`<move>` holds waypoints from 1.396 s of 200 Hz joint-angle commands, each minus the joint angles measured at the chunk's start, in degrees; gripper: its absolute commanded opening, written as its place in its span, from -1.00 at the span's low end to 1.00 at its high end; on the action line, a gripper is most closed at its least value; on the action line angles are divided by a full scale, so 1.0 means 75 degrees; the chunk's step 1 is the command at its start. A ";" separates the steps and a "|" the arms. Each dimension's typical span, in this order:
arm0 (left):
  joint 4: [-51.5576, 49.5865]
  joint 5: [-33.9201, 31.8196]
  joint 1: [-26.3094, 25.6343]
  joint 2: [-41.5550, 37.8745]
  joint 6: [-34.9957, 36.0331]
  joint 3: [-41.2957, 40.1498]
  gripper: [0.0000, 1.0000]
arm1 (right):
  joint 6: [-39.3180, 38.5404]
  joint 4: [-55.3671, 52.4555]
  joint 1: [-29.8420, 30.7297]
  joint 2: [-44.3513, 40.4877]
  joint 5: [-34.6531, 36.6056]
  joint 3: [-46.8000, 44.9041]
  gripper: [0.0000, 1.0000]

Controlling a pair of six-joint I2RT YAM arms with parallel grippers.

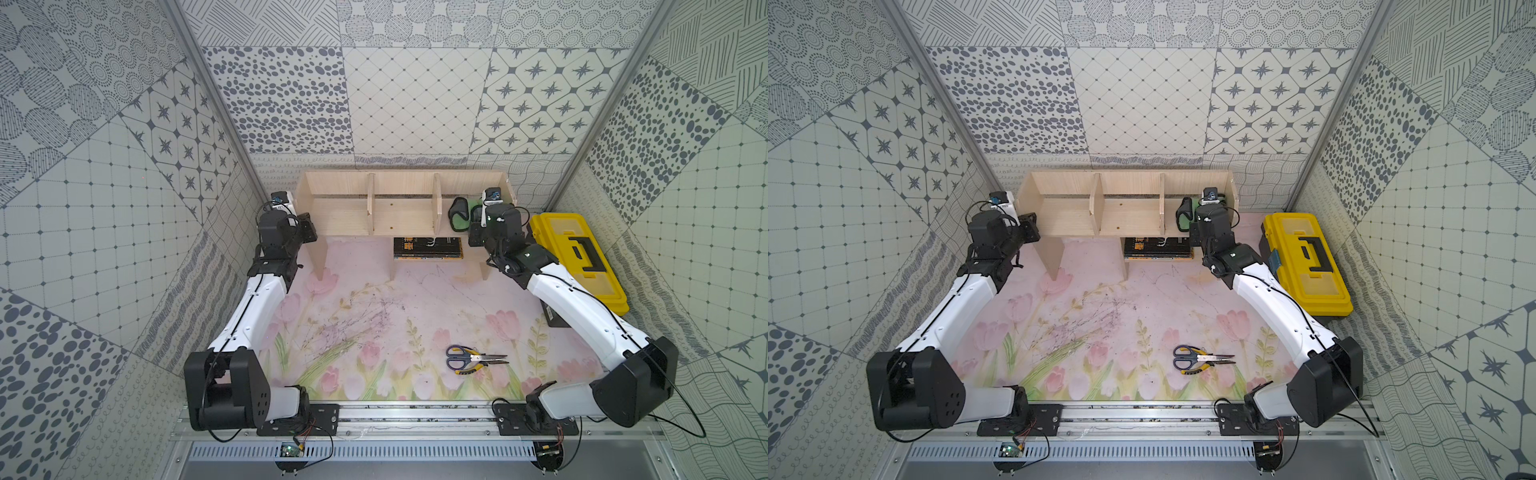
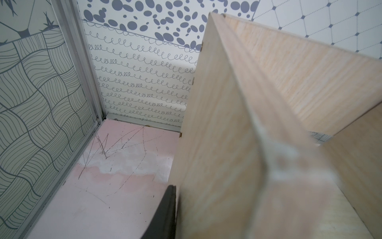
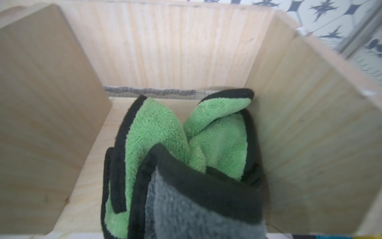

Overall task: Wipe the bookshelf clean with a cloth
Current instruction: Wipe the dust from the shelf.

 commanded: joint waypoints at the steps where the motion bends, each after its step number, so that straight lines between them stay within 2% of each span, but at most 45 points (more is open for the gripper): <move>1: -0.0235 0.0956 -0.0028 0.0139 -0.1591 -0.0048 -1.00 | -0.0556 0.0150 -0.0076 0.0532 0.0944 0.1067 -1.00; 39: -0.0237 0.0983 -0.0028 0.0130 -0.1532 -0.0042 -1.00 | -0.0366 0.0093 0.0150 0.1637 0.0212 0.2939 -1.00; 67: -0.0242 0.0997 -0.0023 0.0131 -0.1526 -0.0060 -1.00 | -0.0190 0.0092 0.0611 0.2021 -0.0374 0.3602 -1.00; 88: -0.0230 0.1009 -0.0031 0.0130 -0.1538 -0.0064 -1.00 | 0.0191 0.0107 0.0720 0.1889 -0.1019 0.3307 -1.00; 125: -0.0231 0.0996 -0.0028 0.0154 -0.1551 -0.0069 -1.00 | 0.0356 0.0132 0.0719 0.1112 -0.1751 0.1685 -1.00; 163: -0.0231 0.0990 -0.0026 0.0143 -0.1523 -0.0079 -1.00 | -0.0025 -0.0080 0.0495 0.0112 -0.0787 0.0309 -1.00; 192: -0.0241 0.0961 -0.0025 0.0152 -0.1515 -0.0095 -1.00 | -0.0296 -0.0280 0.0086 -0.0132 0.0090 0.0246 -1.00; 234: -0.0234 0.0964 -0.0023 0.0102 -0.1504 -0.0105 -1.00 | -0.0666 -0.0276 -0.0167 0.0721 0.1205 0.1657 -1.00; 257: -0.0229 0.0978 -0.0039 0.0094 -0.1506 -0.0107 -1.00 | -0.0595 -0.0316 -0.0038 0.1109 0.0836 0.2710 -1.00; 279: -0.0228 0.0988 -0.0035 0.0128 -0.1507 -0.0106 -1.00 | -0.0968 0.0046 0.0517 0.1270 0.0653 0.3440 -1.00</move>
